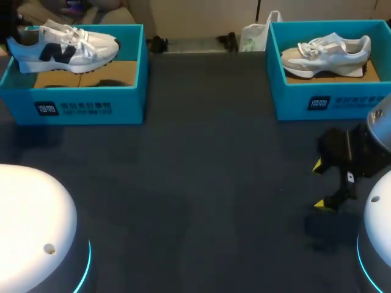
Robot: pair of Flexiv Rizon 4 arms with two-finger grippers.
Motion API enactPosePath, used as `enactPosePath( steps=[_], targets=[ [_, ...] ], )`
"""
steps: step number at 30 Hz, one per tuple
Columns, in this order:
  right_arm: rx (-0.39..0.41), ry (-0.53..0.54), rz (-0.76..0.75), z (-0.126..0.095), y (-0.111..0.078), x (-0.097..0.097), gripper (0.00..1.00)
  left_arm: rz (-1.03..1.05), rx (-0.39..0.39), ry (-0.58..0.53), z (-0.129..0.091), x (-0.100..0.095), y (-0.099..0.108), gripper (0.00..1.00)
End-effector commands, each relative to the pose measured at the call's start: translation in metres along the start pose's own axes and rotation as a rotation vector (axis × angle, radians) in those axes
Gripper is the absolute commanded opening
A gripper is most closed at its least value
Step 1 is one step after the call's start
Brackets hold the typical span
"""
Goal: Take the shoe out of the shoebox, open the shoe tongue, remove and reinsert the insole, then place the shoe into the shoebox
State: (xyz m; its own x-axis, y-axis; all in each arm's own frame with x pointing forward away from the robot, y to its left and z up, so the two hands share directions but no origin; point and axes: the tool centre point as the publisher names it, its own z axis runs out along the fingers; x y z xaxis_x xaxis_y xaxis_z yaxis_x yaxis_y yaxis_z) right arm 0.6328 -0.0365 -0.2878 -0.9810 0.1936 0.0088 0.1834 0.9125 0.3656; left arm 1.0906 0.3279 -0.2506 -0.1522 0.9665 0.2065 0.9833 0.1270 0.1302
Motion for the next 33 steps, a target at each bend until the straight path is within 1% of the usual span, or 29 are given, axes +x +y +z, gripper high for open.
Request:
enactPosePath(
  steps=[1,13,24,29,33],
  targets=[
    [0.002,-0.003,0.0,0.0,0.0,0.002,1.0,-0.007,0.001,0.011,0.01,-0.006,0.004,0.0],
    [0.002,-0.003,0.0,0.0,0.0,0.002,1.0,0.014,-0.008,0.027,0.029,-0.019,-0.011,0.0],
    [0.002,-0.003,0.0,0.0,0.0,0.002,1.0,0.038,0.004,0.021,0.04,-0.019,-0.032,0.0],
    [0.002,-0.003,0.0,0.0,0.0,0.002,1.0,0.042,0.018,0.02,0.048,-0.023,-0.041,0.0],
    [0.002,-0.003,0.0,0.0,0.0,0.002,1.0,0.033,0.014,0.018,0.056,-0.025,-0.046,0.0]
  ],
)
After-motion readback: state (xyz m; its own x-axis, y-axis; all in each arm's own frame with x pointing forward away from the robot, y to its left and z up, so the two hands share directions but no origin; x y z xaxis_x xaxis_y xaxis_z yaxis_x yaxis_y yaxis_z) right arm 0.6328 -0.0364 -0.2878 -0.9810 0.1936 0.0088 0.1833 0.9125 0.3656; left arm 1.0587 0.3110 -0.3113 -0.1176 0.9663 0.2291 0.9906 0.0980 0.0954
